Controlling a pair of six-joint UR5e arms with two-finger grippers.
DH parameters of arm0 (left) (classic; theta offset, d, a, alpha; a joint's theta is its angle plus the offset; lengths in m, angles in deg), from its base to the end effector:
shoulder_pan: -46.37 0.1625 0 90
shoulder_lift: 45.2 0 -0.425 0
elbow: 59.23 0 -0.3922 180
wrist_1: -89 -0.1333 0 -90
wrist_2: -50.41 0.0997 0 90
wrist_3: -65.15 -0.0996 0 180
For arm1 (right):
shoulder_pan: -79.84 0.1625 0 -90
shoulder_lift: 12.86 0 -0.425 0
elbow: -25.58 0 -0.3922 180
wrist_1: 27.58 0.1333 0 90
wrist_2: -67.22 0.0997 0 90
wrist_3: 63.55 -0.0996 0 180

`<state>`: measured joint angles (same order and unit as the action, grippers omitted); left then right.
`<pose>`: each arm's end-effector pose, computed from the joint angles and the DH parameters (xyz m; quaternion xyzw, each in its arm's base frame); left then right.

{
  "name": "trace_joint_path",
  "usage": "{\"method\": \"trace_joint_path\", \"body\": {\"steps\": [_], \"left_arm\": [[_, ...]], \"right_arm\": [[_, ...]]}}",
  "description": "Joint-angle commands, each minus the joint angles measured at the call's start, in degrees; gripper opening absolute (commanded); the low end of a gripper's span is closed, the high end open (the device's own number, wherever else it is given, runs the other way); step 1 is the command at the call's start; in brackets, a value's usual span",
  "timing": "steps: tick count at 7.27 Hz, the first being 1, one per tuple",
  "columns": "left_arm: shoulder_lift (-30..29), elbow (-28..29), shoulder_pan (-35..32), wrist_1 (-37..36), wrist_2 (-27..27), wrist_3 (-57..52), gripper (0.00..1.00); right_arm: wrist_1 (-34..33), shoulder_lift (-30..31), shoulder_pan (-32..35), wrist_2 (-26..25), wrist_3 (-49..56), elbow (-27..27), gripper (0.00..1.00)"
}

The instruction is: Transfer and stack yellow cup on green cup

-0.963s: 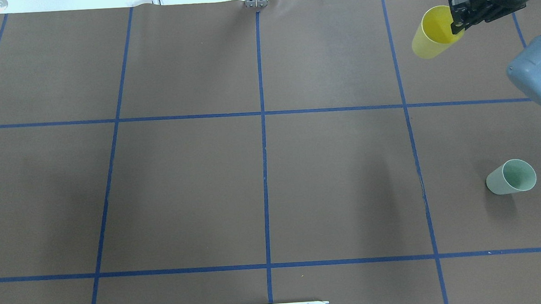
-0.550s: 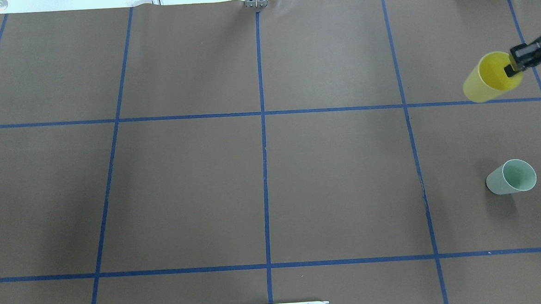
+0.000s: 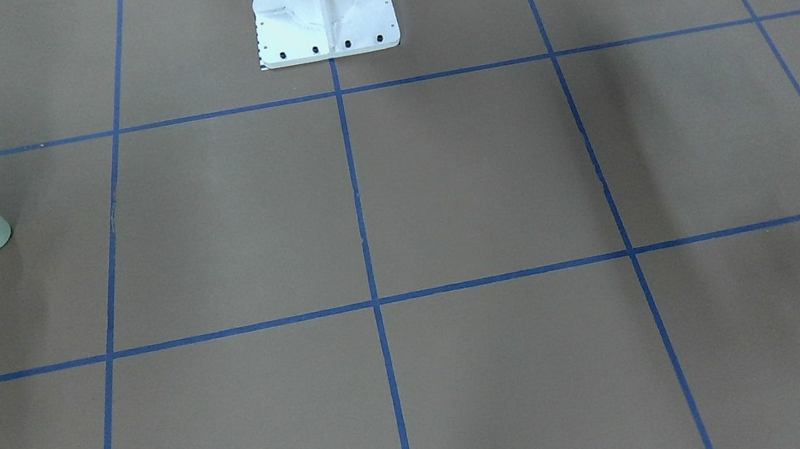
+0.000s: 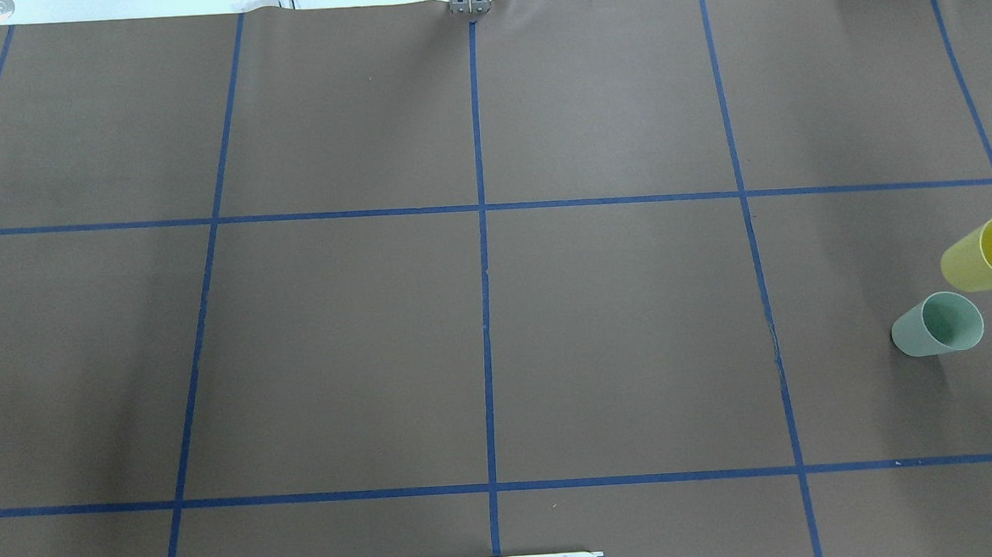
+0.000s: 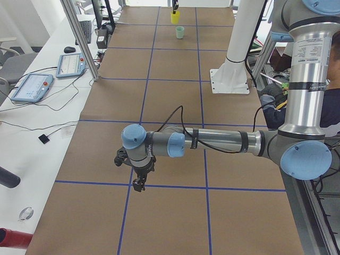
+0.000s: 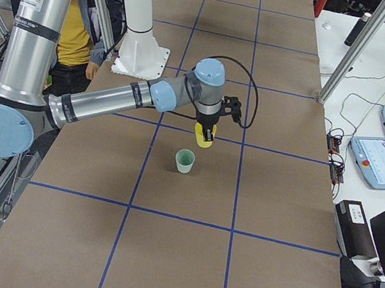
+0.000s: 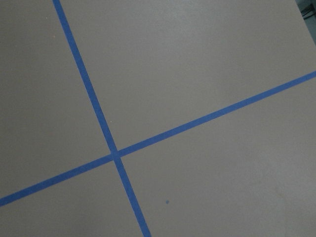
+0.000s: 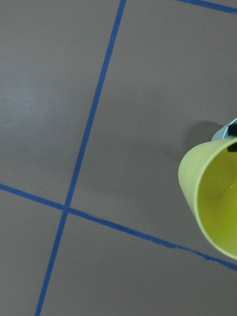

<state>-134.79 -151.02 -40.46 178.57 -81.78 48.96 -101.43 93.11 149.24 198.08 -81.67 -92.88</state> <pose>-0.0392 -0.4929 0.6502 0.0485 0.3567 0.1598 0.9192 -0.0733 -0.3887 0.5046 0.1066 -0.3959 -0.1060 0.9059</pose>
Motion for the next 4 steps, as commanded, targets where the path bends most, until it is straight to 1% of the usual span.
{"method": "trace_joint_path", "body": {"steps": [1,2,4], "left_arm": [[1.09,-0.05,0.08,2.37,-1.49,0.55,1.0],[1.09,-0.05,0.08,2.45,-1.49,0.55,1.0],[1.09,-0.23,-0.01,2.45,-1.49,0.55,1.0]], "right_arm": [[8.8,2.84,-0.05,2.02,-6.17,3.15,0.0],[10.55,3.02,-0.05,4.38,-7.18,4.89,0.0],[11.19,3.28,-0.14,4.76,-7.88,6.4,0.0]]}}
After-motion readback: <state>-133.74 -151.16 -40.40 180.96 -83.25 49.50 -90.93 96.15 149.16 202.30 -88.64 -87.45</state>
